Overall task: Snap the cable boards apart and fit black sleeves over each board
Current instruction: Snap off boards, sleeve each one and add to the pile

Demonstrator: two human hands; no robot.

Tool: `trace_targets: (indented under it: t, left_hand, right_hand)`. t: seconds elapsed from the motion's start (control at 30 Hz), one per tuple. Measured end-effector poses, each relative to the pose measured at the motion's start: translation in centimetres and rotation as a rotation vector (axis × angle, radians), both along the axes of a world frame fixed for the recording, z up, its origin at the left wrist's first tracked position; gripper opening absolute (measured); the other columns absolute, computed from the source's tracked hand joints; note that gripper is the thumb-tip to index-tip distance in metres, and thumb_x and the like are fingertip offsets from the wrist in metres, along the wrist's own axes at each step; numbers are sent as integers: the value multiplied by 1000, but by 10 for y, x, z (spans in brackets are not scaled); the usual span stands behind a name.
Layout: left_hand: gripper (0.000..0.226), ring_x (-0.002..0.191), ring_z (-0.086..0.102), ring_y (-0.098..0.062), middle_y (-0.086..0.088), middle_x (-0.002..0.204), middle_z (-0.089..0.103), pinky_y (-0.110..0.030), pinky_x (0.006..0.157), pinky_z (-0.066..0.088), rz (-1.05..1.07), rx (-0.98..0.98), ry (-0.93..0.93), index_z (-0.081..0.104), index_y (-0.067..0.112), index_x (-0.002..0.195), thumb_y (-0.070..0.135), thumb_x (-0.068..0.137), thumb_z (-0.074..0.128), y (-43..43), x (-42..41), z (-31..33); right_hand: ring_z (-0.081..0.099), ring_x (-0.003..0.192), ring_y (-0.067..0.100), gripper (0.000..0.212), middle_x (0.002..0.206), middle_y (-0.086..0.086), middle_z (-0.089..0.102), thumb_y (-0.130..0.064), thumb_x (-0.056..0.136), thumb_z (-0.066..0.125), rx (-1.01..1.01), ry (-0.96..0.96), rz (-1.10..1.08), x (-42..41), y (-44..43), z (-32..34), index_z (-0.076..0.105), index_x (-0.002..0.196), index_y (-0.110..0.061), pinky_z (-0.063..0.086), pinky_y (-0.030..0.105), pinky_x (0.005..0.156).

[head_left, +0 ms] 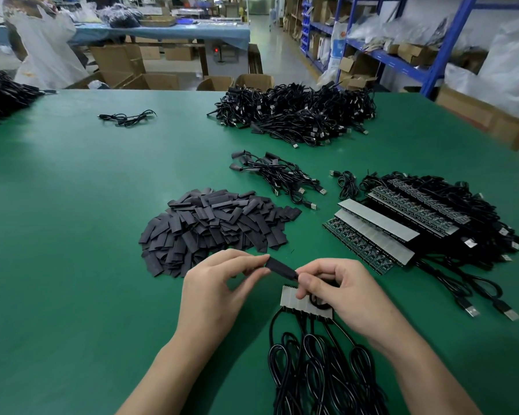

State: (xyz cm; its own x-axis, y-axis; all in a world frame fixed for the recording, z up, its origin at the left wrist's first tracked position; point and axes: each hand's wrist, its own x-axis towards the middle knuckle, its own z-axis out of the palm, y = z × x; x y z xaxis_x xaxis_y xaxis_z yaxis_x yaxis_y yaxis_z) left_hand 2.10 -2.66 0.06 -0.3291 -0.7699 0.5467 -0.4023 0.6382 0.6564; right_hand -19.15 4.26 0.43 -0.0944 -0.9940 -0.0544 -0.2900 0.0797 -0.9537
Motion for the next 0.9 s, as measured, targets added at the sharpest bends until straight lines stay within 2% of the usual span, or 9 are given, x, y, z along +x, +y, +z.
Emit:
trace_targets:
  t: [0.1,0.23,0.33,0.43,0.57,0.63,0.7,0.8,0.9]
  left_hand:
    - [23,86,70,-2,15,94,75,-31,74,59,-11,-1,9,83,21,104,32,85,77,1,-2,-1]
    - [23,85,70,-3,15,95,75,-33,71,59,-25,9,26,82,20,106,28,86,77,3,-3,-1]
    - [23,85,70,-2,17,96,75,-32,70,58,-38,12,28,82,21,109,26,86,78,3,-3,-2]
    - [21,82,69,-3,16,93,75,-31,68,58,-32,-11,15,82,20,106,27,87,78,1,-2,-3]
    - [17,79,69,-5,16,90,75,-30,66,57,-28,-21,13,83,20,101,29,88,77,0,-2,-4]
    - [16,81,71,-6,18,88,76,-24,69,55,-31,91,93,83,25,99,32,87,76,1,-3,-3]
    - [9,79,71,-7,13,84,77,-20,71,54,-47,323,227,82,33,92,35,85,77,2,-5,-2]
    - [4,80,74,-20,-1,82,78,-23,72,57,-118,599,406,81,27,88,27,86,78,2,-7,-1]
    - [5,81,75,-28,-10,83,79,-27,73,59,-156,691,491,80,19,89,17,90,76,1,-8,0]
  right_hand:
    - [57,71,14,16,84,-6,79,-44,89,64,-6,0,-11,0,-1,-3,76,99,-44,47,36,70]
    - [61,68,3,15,82,-6,79,-45,89,64,-20,-12,-32,3,-1,-5,77,99,-43,48,30,72]
    - [62,68,1,15,81,-5,79,-45,89,65,-27,-22,-44,5,-1,-7,77,97,-42,46,29,72]
    - [63,68,1,10,81,-4,79,-37,95,68,-30,-23,-55,6,-1,-8,77,97,-40,45,29,72]
    - [69,77,4,16,81,-5,79,-29,99,69,-32,-18,-87,5,0,-5,76,98,-43,48,29,77]
    - [69,77,2,18,80,-4,79,-25,99,70,-49,-12,-75,7,0,-2,76,97,-42,47,29,79]
    - [70,78,4,22,79,-5,78,-21,98,70,-71,24,-67,10,0,1,75,95,-42,51,30,80]
    - [72,83,6,20,83,-12,78,-21,95,73,-84,103,-64,13,1,4,76,93,-41,56,30,86]
    - [65,101,-6,19,102,-27,70,-33,89,79,-118,267,-65,6,4,6,75,100,-48,44,7,86]
